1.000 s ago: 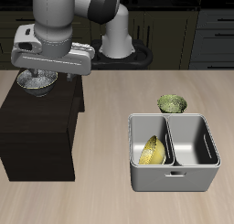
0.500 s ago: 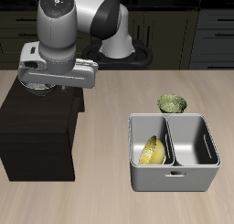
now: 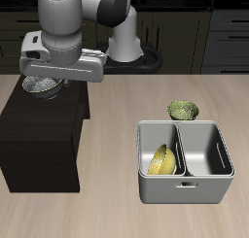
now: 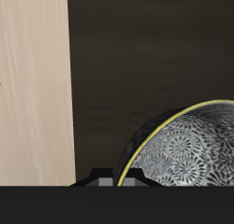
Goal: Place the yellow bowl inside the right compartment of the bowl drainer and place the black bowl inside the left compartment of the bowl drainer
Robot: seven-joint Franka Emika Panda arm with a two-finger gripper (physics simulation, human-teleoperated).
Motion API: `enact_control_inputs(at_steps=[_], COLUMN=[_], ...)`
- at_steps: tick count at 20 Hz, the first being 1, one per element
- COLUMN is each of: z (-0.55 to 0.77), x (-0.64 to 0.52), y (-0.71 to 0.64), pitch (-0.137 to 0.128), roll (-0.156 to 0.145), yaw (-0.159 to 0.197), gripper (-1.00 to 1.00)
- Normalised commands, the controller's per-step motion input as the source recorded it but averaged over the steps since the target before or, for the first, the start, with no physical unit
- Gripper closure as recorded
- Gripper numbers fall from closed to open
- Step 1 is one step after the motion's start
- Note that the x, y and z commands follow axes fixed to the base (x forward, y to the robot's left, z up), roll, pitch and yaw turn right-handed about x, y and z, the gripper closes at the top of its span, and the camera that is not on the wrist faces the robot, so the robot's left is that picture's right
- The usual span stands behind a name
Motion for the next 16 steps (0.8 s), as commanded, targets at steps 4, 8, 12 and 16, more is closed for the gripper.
enact_control_inputs(at_steps=[4,8,12,16], z=[0.54,0.67,0.38,0.15], x=[-0.23,-0.22,-0.01,-0.03], y=[0.43,0.53,0.29,0.49], pitch=[-0.080,-0.092,-0.073,-0.046], roll=[0.055,0.047,-0.029,0.028], yaw=[0.011,0.008,0.006,0.021], gripper=[1.00,1.00,1.00,1.00])
